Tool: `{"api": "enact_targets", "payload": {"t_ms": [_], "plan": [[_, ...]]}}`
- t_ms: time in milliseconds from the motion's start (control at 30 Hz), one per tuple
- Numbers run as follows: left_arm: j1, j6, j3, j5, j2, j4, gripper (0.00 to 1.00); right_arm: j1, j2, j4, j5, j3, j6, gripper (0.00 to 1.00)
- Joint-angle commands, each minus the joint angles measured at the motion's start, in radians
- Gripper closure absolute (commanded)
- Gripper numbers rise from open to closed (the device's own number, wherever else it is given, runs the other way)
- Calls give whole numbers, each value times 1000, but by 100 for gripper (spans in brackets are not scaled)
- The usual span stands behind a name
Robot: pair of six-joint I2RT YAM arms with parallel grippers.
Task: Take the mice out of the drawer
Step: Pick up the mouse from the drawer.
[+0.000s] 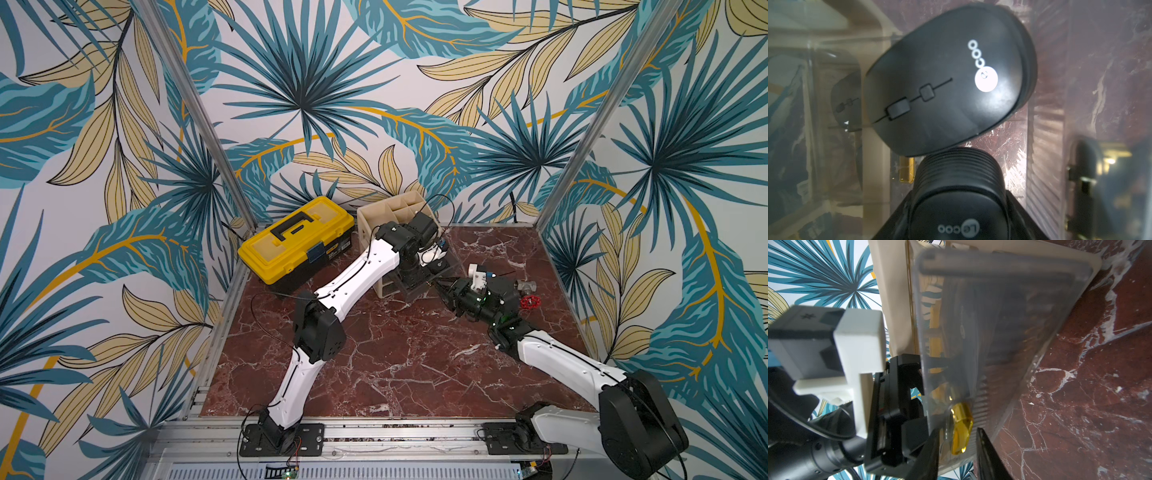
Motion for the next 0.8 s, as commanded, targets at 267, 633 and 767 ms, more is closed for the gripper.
{"api": "enact_targets", "payload": {"t_ms": [267,633,767], "plan": [[-11,-7,37,39,-46,-59,49,5,-104,-124,-6,5,-166,25],[-12,-23,119,30,-90,-31,49,0,-220,-247,-16,-54,-262,23],[-15,-31,124,17,-120,-16,49,-1,-266,-334,-3,-61,-320,23]]}}
